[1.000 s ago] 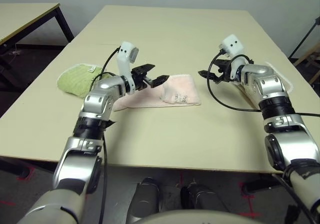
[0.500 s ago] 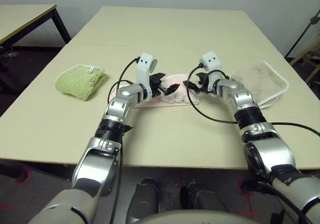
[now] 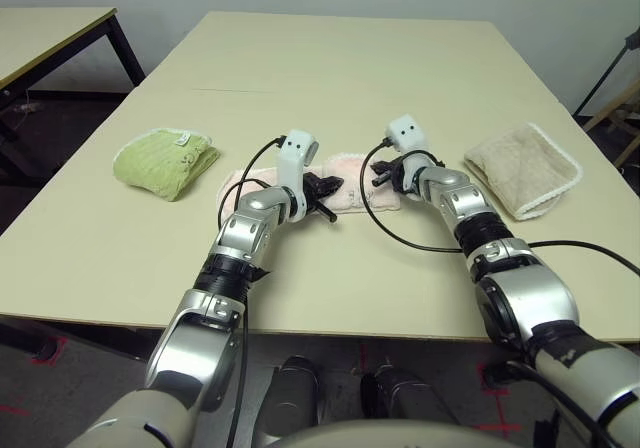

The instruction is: Fold the towel and set it aside.

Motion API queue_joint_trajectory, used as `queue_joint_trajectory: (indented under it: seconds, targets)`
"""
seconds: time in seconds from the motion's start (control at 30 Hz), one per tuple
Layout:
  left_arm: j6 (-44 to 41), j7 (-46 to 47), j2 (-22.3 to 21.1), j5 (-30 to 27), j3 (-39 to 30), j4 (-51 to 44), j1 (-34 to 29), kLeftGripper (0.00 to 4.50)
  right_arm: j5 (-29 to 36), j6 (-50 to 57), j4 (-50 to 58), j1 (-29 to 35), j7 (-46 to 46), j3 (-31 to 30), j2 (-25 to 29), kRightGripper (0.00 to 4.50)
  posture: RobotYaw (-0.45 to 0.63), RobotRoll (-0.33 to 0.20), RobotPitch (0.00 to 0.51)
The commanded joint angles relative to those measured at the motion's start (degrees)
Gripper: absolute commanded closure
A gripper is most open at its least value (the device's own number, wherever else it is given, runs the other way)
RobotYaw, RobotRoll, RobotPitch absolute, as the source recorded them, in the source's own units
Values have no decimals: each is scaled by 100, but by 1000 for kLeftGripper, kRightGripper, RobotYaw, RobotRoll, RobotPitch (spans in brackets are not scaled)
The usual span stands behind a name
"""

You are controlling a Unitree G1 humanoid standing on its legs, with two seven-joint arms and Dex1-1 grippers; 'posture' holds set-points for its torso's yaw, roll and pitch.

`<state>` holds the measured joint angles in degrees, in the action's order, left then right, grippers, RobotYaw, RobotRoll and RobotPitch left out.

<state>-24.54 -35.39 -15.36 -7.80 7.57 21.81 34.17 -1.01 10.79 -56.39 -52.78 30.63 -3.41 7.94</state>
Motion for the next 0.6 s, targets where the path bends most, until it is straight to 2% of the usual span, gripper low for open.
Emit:
queue_joint_trajectory:
  seconds: [0.03,0.23,0.43,0.6]
  targets:
    - [-84,-47,-32,109,102,58,-151,4446,-181,-53,-319,21,-69,-137,-3,4500,137,0,80]
    - [-164,-80,-96,161,115,48,-335,4446,-462,-55,-694,85,-195,-346,43,4500,140,0,79]
    - [-469,39,-26,-168,-289,-266,-296,4446,-123,-285,-455,-42,-74,21,107,4500,142,0,75]
    - [-1422,243,-76,-998,-1112,-1441,-359,2867,144,-510,164,-58,518,188,482,2831,140,0,73]
